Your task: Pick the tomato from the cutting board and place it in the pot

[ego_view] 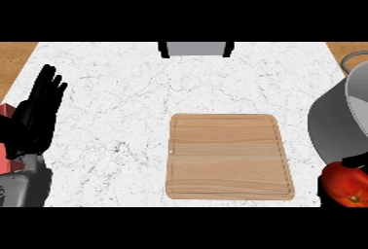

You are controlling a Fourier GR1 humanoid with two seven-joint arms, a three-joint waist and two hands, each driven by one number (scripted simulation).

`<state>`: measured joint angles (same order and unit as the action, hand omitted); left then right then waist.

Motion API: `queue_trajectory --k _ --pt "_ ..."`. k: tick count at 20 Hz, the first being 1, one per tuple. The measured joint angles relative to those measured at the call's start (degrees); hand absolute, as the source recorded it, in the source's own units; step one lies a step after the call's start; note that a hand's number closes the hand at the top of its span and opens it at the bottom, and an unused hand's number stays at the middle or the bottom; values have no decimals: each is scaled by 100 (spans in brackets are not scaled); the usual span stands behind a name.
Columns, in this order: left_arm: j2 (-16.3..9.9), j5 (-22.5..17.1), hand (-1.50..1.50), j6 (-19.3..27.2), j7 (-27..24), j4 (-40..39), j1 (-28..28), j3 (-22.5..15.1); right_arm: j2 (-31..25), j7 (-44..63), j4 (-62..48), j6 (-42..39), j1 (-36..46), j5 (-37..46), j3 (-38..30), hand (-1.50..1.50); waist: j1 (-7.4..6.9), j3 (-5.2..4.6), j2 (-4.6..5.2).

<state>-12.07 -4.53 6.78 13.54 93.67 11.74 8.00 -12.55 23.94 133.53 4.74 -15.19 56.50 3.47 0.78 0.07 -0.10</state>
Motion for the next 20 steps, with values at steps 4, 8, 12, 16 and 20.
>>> queue_trajectory --k 4,8,12,16,20 --pt "20 -2 0 -10 5 43 -29 -11 -173 -189 -295 -153 347 -1173 -999 150 -23 1 4" --pt "57 48 0 30 66 -6 55 -50 -409 -612 -1032 -233 675 -2376 -1950 150 -37 1 8" --pt "7 20 0 -51 31 -34 22 -4 -670 -1184 -1979 -225 1087 -3056 -2612 150 -74 -1 12" --pt "64 26 0 -76 -55 0 -12 -61 -1156 -1574 -2796 189 1197 -2130 -2838 150 -145 -1 41" --pt "102 44 0 -76 -88 -40 41 -89 -1409 -1957 -3919 670 1605 -1532 -2893 150 -154 -41 12"
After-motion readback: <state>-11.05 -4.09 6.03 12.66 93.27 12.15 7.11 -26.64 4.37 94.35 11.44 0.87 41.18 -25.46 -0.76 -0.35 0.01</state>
